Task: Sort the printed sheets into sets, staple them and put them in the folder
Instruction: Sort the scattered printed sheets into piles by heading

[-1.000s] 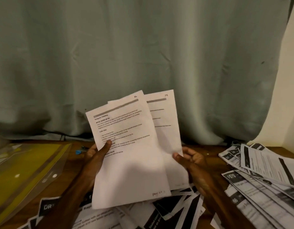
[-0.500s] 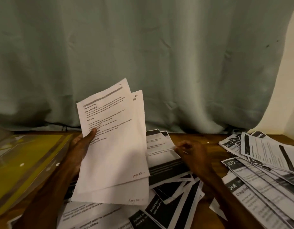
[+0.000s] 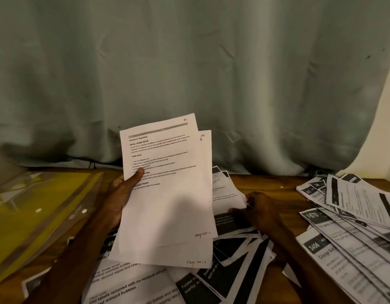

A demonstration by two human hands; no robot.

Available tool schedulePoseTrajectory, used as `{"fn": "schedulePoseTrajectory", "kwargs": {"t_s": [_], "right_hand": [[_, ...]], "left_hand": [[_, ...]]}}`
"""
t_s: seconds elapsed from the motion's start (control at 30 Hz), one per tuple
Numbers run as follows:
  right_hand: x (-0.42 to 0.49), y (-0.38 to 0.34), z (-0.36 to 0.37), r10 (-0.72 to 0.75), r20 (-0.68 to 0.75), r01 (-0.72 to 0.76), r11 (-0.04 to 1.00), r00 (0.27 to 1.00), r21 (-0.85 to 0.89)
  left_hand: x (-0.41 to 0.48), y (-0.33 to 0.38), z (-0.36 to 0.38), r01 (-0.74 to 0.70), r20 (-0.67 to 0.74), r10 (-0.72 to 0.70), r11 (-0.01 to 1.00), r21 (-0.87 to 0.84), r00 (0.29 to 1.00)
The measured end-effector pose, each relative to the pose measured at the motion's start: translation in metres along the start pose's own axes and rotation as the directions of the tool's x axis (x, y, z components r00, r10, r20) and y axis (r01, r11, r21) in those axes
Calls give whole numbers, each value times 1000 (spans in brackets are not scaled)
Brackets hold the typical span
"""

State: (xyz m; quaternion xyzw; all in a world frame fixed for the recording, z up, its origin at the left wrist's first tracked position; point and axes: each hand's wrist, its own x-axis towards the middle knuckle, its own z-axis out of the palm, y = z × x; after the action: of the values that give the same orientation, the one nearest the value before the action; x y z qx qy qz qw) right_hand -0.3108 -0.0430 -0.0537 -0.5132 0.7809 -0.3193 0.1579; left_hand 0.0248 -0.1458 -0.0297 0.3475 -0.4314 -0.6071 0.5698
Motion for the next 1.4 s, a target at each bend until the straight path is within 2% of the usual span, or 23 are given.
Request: {"fn": "schedulePoseTrajectory", "kwargs": {"t_s": [0.1,0.27,0.4,0.47,0.57,0.7,0.8,1.0,1.13,1.23,1.4], "right_hand": [[1,2,-3,45,-26,-43,998,999,51],[2,7,-3,6,-66,-4,999,998,39],[1,4,-13,46,-171,-18,987,984,161],[-1,6,-29,27,-239,27,975,971,220],[-1,14,-53,-25,-423,98,984,906,151],[-1,24,-73,41,-574,17,995,817,96],[-5,38,-87,33,-580,-24,999,814,24],[-5,53,-100,163,-460,-203,978,873,-38],[-10,43,-106,174,-542,-243,968,822,-59],[-12,39,-111,174,-605,-234,972,777,-21],[-14,39,-104,158,-559,-144,987,814,69]], "left_hand": [[1,-1,1,13,-3,-13,1000,-3,1000],[3,-2,0,14,-5,-14,999,-34,1000],[7,-1,-8,29,33,-26,997,-69,999],[11,1,-14,42,64,-36,995,-88,997],[12,3,-16,50,58,-46,995,-83,997],[11,4,-14,63,55,-58,994,-91,997],[12,3,-16,77,57,-72,992,-98,996],[18,-3,-22,71,84,-63,993,-96,995],[20,-4,-24,80,90,-72,992,-94,993],[21,-6,-25,93,99,-84,992,-86,992],[24,-9,-25,119,129,-110,991,-66,985]]}}
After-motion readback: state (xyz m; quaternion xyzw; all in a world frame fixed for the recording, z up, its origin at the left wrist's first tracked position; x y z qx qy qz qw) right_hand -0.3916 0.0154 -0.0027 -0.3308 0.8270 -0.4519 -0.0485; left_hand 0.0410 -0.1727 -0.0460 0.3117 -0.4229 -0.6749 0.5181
